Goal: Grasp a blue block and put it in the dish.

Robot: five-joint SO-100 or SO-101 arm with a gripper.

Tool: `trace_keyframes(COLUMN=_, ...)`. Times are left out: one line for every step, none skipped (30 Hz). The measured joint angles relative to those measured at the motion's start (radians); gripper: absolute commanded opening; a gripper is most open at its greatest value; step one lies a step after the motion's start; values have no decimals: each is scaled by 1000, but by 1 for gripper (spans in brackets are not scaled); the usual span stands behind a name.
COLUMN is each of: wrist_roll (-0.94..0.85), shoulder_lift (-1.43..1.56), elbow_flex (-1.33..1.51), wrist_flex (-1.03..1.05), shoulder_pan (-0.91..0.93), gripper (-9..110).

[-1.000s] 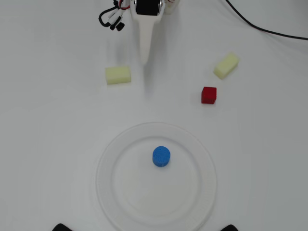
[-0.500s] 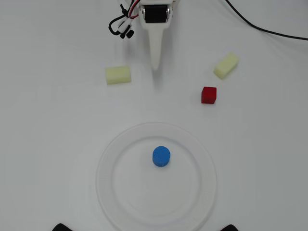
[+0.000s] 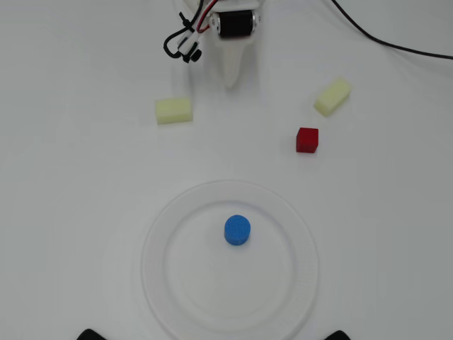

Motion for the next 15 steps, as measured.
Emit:
trace_keyframes(wrist_roll=-6, shoulder_lift=0, elbow_flex=2, wrist_flex=0, shoulder_pan=0, gripper=0)
trace_keyframes(wrist_roll=-8, shoulder_lift=0, elbow_flex=3, wrist_flex=0, shoulder_pan=0, gripper=0)
trace_keyframes(wrist_roll=-8, shoulder_lift=0, elbow_flex=3, wrist_flex=-2, shoulder_pan=-5, gripper=0)
trace_keyframes(wrist_roll=-8, shoulder_lift=0, elbow_flex=6, wrist_flex=-5, shoulder_pan=-6, gripper=0)
trace_keyframes(wrist_roll=-3, shoulder_lift=0, elbow_flex=6, wrist_flex=-5, shoulder_pan=-8, gripper=0)
trace_keyframes(wrist_roll=-2, shoulder_lift=0, elbow_flex=6, wrist_flex=-5, shoulder_pan=-8, gripper=0)
trace_keyframes(wrist_roll=0, shoulder_lift=0, elbow_flex=6, wrist_flex=-5, shoulder_pan=-8, gripper=0)
trace_keyframes(wrist_roll=0, shoulder_lift=0, elbow_flex=6, wrist_flex=-5, shoulder_pan=-8, gripper=0)
trace_keyframes(wrist_roll=0, shoulder_lift=0, elbow_flex=6, wrist_flex=-5, shoulder_pan=-8, gripper=0)
trace_keyframes(wrist_roll=0, shoulder_lift=0, elbow_flex=6, wrist_flex=-5, shoulder_pan=-8, gripper=0)
trace_keyframes(wrist_roll=0, shoulder_lift=0, elbow_flex=6, wrist_flex=-5, shoulder_pan=-8, gripper=0)
trace_keyframes(wrist_roll=0, shoulder_lift=0, elbow_flex=6, wrist_flex=-5, shoulder_pan=-8, gripper=0)
trace_keyframes(wrist_roll=0, shoulder_lift=0, elbow_flex=6, wrist_flex=-5, shoulder_pan=-8, gripper=0)
trace_keyframes(wrist_roll=0, shoulder_lift=0, elbow_flex=6, wrist_flex=-5, shoulder_pan=-8, gripper=0)
trace_keyframes(wrist_roll=0, shoulder_lift=0, elbow_flex=6, wrist_flex=-5, shoulder_pan=-8, gripper=0)
